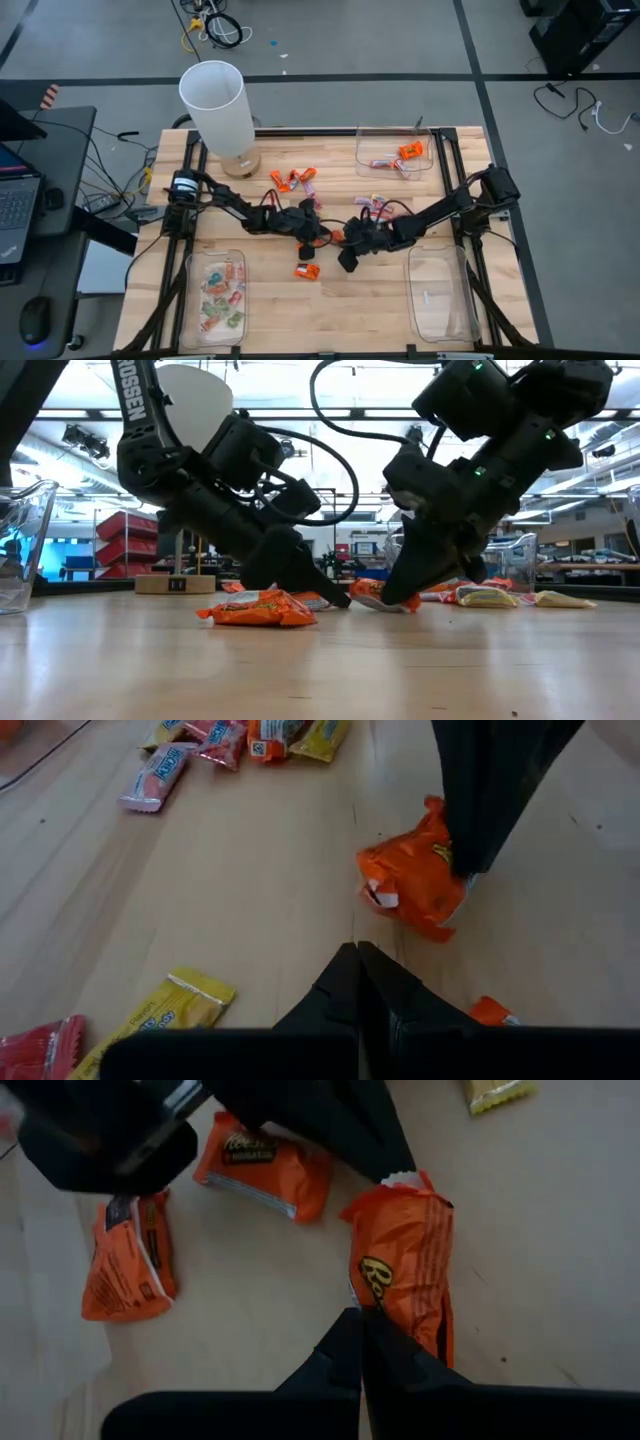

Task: Sort candy
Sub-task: Put the large orange chocolate bar into the top right transparent bin

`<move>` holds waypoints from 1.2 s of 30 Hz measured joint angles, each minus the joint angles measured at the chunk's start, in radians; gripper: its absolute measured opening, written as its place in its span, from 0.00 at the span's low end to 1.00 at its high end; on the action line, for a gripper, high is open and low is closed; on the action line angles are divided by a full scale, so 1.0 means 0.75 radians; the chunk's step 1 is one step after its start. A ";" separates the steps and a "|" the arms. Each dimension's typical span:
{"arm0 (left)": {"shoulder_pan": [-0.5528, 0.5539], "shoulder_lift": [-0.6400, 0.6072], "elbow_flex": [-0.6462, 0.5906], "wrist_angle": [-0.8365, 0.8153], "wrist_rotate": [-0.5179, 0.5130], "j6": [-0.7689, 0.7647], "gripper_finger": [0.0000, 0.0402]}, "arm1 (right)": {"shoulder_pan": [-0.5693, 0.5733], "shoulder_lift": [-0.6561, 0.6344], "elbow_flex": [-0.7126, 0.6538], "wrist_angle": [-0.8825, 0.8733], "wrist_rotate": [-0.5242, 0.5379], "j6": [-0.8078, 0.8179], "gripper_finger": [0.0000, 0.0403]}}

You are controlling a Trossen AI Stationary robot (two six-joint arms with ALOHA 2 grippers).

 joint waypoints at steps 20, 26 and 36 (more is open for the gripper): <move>-0.003 0.005 -0.007 0.163 0.338 -0.224 0.00 | 0.002 -0.001 0.005 -0.153 0.046 0.043 0.00; -0.003 0.004 -0.007 0.127 0.320 -0.226 0.00 | 0.015 -0.058 -0.003 -0.131 0.011 0.010 0.00; -0.003 0.004 -0.007 0.131 0.318 -0.228 0.00 | 0.021 -0.231 0.028 -0.181 -0.002 -0.156 0.01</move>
